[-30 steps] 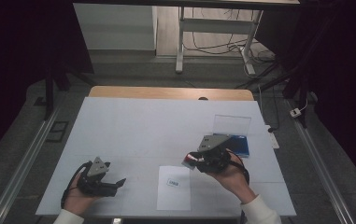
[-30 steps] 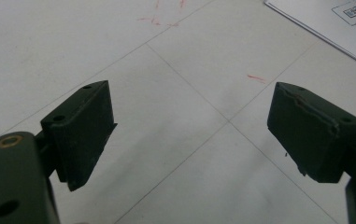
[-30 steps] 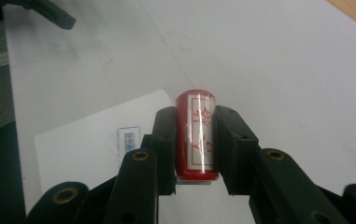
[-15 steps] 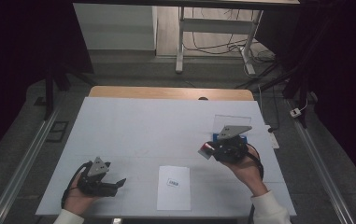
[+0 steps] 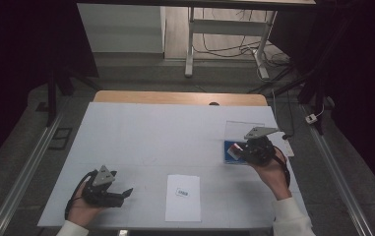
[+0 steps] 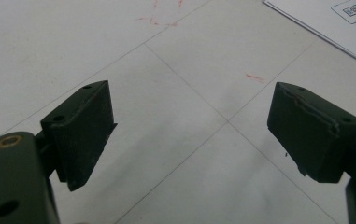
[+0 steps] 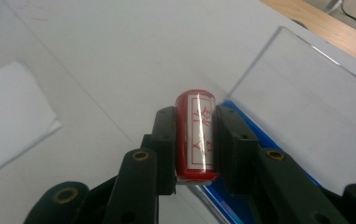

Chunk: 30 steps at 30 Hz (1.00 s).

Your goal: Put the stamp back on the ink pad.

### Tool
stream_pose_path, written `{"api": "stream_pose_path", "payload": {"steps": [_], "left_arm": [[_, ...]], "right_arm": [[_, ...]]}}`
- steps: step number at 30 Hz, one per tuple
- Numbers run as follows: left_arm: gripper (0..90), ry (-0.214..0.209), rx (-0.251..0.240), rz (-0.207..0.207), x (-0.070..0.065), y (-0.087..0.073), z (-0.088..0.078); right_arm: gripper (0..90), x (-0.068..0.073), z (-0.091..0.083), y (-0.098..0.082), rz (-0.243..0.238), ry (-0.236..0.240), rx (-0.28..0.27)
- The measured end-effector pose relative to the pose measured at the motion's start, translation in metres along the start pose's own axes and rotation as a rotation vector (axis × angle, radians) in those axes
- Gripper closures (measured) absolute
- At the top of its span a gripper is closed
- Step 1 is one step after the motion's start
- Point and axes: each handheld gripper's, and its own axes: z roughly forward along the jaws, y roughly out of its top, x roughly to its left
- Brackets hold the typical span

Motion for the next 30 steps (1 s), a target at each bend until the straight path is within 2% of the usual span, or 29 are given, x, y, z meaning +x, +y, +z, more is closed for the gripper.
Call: {"api": "stream_pose_path", "payload": {"steps": [12, 16, 20, 25, 28, 30], "left_arm": [[14.9, -0.008, 0.001, 0.002, 0.001, 0.001, 0.002], [14.8, -0.009, 0.002, 0.004, 0.002, 0.003, 0.004], [14.8, -0.011, 0.002, 0.007, 0.002, 0.006, 0.006], [14.8, -0.009, 0.002, 0.010, 0.001, 0.005, 0.006], [14.8, -0.007, 0.000, 0.006, 0.002, 0.005, 0.005], [14.8, -0.007, 0.000, 0.006, 0.002, 0.005, 0.005]], "right_arm": [[69.6, -0.020, 0.009, -0.011, 0.000, -0.100, 0.086], [69.6, -0.025, 0.016, -0.016, 0.009, -0.104, 0.120], [69.6, -0.029, 0.023, -0.018, -0.001, -0.138, 0.137], [69.5, -0.031, 0.035, -0.018, 0.000, -0.135, 0.155], [68.8, -0.032, 0.036, -0.018, 0.001, -0.132, 0.149], [61.2, -0.033, 0.036, -0.018, 0.008, -0.130, 0.151]]}}
